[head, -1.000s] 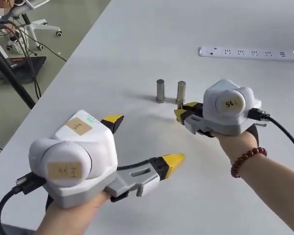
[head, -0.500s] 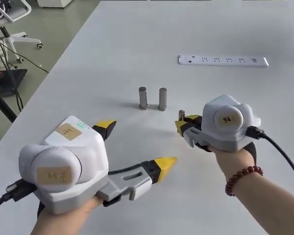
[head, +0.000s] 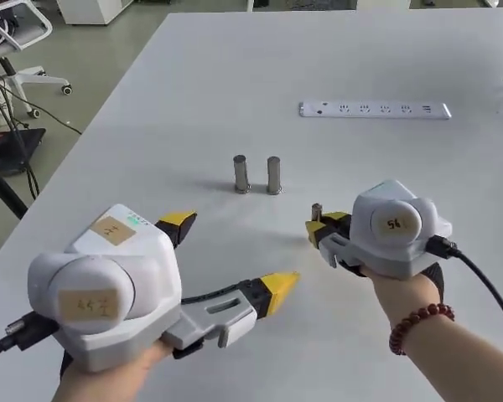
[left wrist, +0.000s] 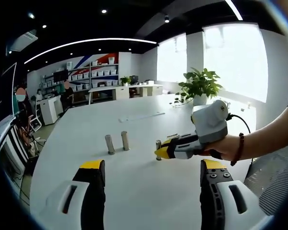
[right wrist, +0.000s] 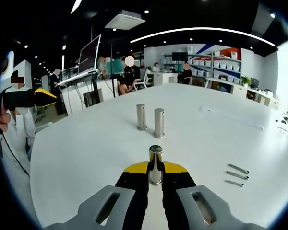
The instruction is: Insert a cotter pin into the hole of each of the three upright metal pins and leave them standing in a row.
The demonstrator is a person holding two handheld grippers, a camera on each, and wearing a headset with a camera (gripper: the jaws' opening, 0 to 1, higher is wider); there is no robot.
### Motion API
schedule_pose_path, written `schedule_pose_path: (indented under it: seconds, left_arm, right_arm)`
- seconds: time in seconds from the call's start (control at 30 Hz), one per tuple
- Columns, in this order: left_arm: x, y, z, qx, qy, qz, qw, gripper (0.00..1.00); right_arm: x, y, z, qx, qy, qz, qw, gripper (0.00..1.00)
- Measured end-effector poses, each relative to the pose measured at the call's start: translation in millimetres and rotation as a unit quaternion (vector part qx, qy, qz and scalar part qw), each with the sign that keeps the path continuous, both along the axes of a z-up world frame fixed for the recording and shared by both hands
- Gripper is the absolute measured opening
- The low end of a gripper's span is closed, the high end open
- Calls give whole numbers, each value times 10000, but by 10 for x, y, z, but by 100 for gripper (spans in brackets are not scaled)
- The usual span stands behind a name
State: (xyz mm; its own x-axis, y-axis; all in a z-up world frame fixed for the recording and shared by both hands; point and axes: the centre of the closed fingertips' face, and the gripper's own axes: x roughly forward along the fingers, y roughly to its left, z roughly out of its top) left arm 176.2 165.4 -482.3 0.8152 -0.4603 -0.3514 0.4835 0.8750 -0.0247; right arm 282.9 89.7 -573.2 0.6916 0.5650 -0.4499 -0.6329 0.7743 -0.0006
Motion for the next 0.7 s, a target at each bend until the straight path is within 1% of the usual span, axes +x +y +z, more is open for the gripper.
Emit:
schedule_pose_path:
  seconds: [0.17,0.27,0.3,0.33,0.57,0.7]
  left_arm:
    - [-6,-4,1,9,5,5,10000,81]
    - [-9,-3,2,17,0,8,10000,81]
    - [-12,-5,-1,18,9,12,10000,81]
    - [-14,-5,-2,19,12,15,10000,81]
    - [-16,-3,0,24,10,23,10000,81]
    - [-20,-8,2,34,6,12,10000,81]
  right_arm:
    - [-10,-38,-25,-40,-26,-44,10000,4]
    - [-31,-65,-70,-50,15,-81,10000,4]
    - [-28,-71,-67,-22,-25,-94,10000,4]
    - [-30,-73,-78,-13,5,-123,9999,4]
    - [-39,-88,-86,-82,-75,-103,9999,4]
    - [-44,-86,-84,-73,-97,-99,9999,4]
